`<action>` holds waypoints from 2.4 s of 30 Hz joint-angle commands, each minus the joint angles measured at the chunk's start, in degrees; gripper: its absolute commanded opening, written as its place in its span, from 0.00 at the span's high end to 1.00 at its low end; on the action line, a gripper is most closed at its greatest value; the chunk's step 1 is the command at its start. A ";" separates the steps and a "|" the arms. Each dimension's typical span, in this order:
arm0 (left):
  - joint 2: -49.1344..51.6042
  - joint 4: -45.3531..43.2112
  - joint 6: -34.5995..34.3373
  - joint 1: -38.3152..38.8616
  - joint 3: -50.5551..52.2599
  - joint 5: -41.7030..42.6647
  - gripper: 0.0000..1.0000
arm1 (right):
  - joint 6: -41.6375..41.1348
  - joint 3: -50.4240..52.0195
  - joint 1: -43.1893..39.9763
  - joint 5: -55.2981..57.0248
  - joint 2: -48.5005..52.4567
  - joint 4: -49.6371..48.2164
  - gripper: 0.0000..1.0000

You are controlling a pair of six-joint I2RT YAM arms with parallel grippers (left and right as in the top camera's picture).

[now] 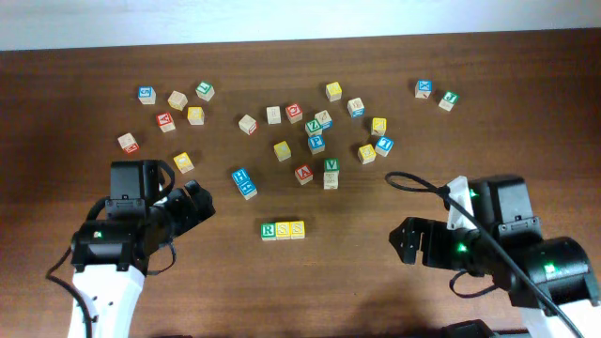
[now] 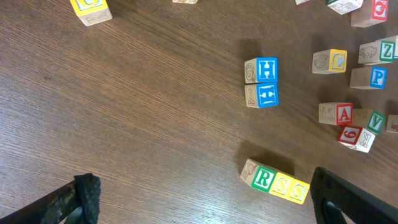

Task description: Spell out RSS

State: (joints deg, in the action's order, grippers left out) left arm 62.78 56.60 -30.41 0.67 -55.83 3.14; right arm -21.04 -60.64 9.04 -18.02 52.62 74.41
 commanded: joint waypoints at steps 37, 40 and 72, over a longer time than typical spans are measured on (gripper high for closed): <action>-0.68 0.09 0.52 -0.35 -1.01 -0.59 0.01 | 18.34 60.33 -9.16 2.86 -52.43 -83.41 0.02; -0.68 0.09 0.52 -0.35 -1.01 -0.59 0.01 | 21.27 60.33 -9.18 5.75 -52.43 -83.17 0.02; -0.68 0.09 0.52 -0.35 -1.01 -0.59 0.01 | 20.61 60.33 -8.79 15.47 -52.43 -69.72 0.02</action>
State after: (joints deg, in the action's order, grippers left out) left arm 62.67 56.60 -30.44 0.64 -55.94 3.11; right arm -0.21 -0.60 -0.01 -2.44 0.80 4.14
